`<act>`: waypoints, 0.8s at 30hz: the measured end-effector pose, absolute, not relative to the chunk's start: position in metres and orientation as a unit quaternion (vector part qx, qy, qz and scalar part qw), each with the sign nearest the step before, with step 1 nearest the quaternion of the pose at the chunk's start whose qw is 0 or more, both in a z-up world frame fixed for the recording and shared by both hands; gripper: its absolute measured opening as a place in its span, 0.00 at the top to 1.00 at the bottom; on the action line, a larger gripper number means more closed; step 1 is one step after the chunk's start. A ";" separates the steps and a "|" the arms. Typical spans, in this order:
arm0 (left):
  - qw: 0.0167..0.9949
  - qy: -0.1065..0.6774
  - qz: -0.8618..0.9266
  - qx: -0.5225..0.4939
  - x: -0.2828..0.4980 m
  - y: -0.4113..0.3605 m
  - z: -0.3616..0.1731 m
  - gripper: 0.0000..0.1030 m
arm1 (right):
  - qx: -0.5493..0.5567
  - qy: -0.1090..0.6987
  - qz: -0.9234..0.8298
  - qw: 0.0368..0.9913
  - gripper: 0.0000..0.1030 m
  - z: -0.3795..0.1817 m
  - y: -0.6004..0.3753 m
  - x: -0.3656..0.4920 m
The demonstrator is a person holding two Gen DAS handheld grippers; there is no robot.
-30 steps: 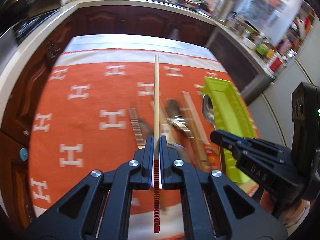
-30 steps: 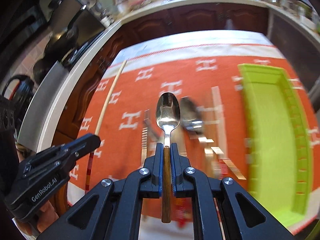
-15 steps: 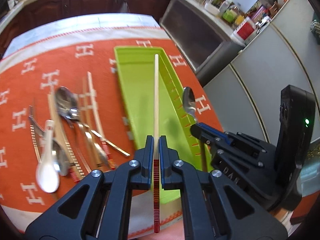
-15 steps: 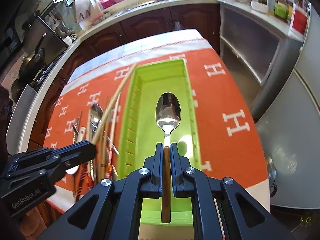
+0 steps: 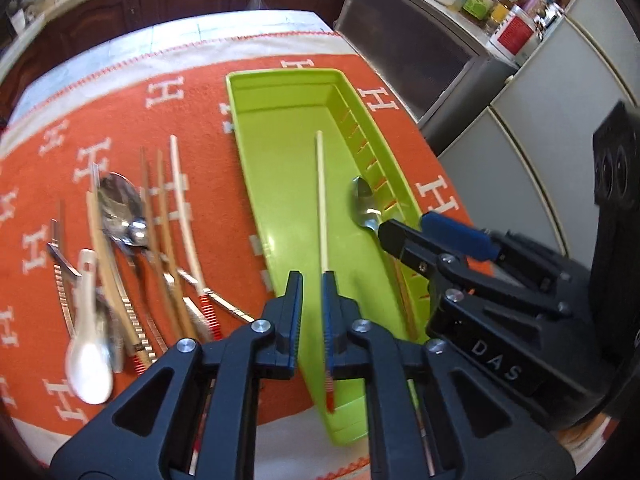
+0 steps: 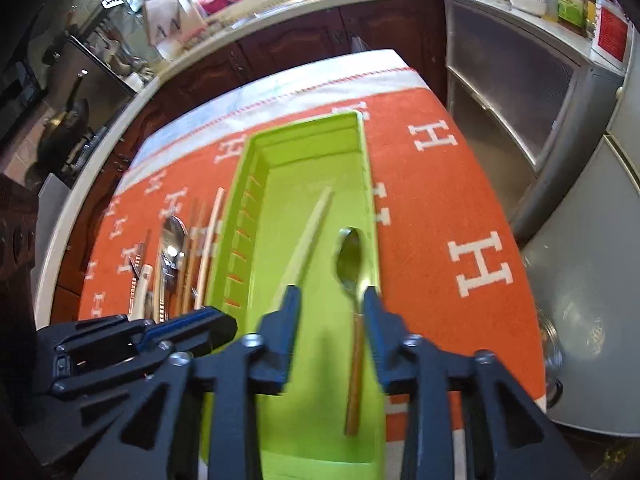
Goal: Organize utensils
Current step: 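Open both grippers to release chopstick and spoon in the tray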
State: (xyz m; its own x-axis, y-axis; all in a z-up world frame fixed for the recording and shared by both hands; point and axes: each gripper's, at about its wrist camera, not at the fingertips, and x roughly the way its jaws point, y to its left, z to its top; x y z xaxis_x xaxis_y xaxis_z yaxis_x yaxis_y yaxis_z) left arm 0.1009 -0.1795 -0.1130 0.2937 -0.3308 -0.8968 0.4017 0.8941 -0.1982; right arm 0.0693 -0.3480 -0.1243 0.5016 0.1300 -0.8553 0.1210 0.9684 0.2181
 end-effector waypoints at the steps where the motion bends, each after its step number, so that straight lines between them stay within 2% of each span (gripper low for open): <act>1: 0.809 0.541 -0.224 0.039 0.099 -0.176 -0.109 0.84 | 0.123 0.496 0.003 0.860 0.59 -0.121 -0.345 0.068; 5: 0.831 0.514 -0.206 0.054 0.090 -0.164 -0.089 0.67 | 0.108 0.483 -0.002 0.869 0.48 -0.109 -0.335 0.059; 7: 0.840 0.504 -0.198 0.047 0.087 -0.153 -0.080 0.57 | 0.114 0.481 -0.004 0.869 0.35 -0.105 -0.334 0.054; 10: 0.848 0.495 -0.186 0.041 0.084 -0.139 -0.070 0.54 | 0.104 0.485 -0.019 0.868 0.24 -0.101 -0.328 0.047; 20: 0.871 0.473 -0.126 0.041 0.069 -0.092 -0.052 0.51 | 0.081 0.455 -0.006 0.887 0.22 -0.073 -0.301 0.018; 24: 0.876 0.467 -0.116 0.021 0.063 -0.070 -0.045 0.51 | 0.093 0.420 0.009 0.903 0.22 -0.059 -0.292 0.005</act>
State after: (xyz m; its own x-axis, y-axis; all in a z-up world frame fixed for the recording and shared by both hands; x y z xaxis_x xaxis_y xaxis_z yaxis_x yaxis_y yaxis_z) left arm 0.0632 -0.0700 -0.0449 0.5362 -0.1839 -0.8238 0.2240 0.9720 -0.0712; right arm 0.0051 -0.2916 -0.0588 0.6471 0.0947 -0.7565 0.0616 0.9825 0.1756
